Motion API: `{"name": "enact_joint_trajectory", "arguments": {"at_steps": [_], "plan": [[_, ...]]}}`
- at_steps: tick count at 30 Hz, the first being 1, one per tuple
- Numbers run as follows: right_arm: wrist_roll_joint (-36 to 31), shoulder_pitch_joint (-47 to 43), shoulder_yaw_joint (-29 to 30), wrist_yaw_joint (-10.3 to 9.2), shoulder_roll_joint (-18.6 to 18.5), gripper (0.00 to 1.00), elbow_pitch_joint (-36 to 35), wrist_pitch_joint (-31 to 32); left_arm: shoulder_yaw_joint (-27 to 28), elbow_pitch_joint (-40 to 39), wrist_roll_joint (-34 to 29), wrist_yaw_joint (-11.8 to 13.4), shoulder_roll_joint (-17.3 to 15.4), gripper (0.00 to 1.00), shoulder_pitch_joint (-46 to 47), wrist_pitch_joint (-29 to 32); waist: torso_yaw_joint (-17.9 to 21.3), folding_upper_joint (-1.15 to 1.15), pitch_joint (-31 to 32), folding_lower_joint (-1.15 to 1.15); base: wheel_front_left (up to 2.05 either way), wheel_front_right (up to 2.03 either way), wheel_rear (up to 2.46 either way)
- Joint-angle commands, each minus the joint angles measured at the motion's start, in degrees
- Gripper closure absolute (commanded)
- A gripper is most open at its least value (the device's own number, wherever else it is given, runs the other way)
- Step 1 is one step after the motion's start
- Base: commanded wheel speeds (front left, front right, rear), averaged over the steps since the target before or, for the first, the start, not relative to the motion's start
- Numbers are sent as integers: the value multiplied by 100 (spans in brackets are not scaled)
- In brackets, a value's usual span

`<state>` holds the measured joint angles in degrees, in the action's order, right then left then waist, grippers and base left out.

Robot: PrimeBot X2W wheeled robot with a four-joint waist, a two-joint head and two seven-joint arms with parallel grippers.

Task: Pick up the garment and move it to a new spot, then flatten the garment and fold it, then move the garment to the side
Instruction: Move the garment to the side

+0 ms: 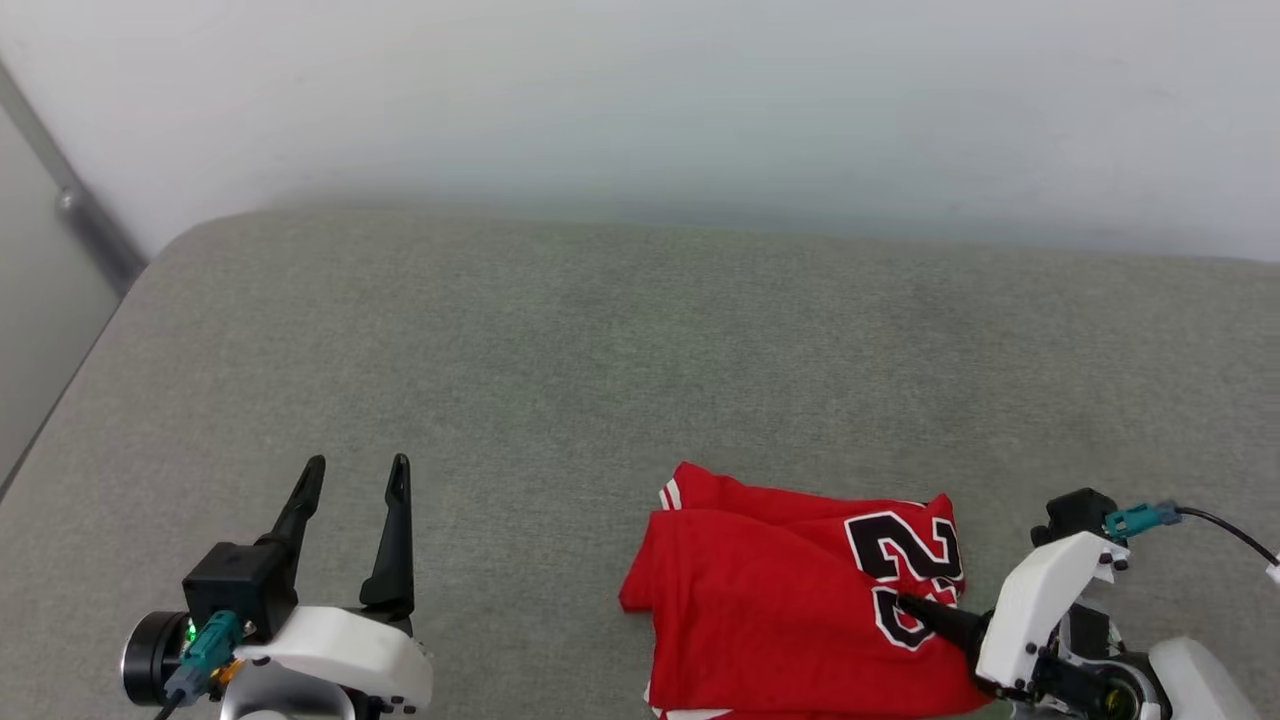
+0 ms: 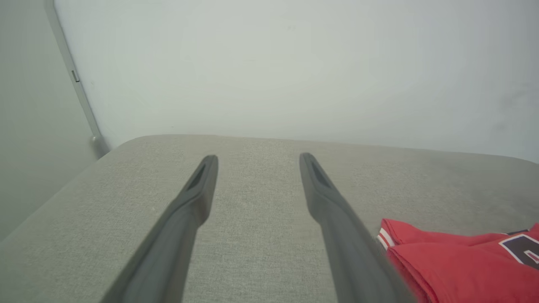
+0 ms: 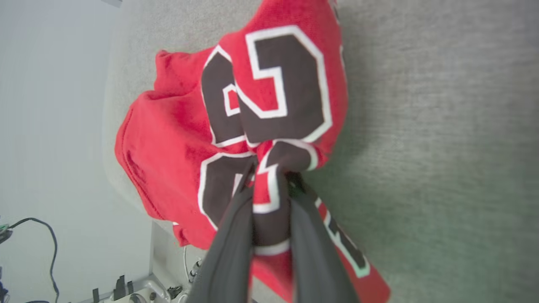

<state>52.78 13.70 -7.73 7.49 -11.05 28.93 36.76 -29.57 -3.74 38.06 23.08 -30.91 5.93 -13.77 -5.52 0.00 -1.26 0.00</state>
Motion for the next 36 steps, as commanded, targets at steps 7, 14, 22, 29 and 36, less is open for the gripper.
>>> {"name": "enact_joint_trajectory", "arguments": {"at_steps": [7, 14, 22, 29, 36], "plan": [[-1121, 217, -404, -1, -439, 100, 177, -506, 54, -188, 44, 67, -42, 0, -206, -13, 1201, 0, 193, 0, 0, 0, 0], [-1762, 629, -392, -1, -497, 100, 333, -987, 24, -301, -20, 52, -17, 0, -50, -20, 2223, 0, -47, 0, 0, 0, 0], [-2571, 1700, -162, -1, -700, 100, 739, -1738, 61, -639, -305, -19, -245, 0, 645, 161, 2670, 0, -1211, 0, 0, 0, 0], [-3369, 2698, 759, -1, -1159, 100, 1350, -2594, -53, -807, -675, -251, -385, 0, 1659, 434, 2518, 0, -2306, 0, 0, 0, 0], [-3993, 3253, 1575, -1, -1165, 100, 1890, -3346, -114, -857, -851, -385, -416, 0, 2196, 610, 2335, 0, -2951, 0, 0, 0, 0]]}}
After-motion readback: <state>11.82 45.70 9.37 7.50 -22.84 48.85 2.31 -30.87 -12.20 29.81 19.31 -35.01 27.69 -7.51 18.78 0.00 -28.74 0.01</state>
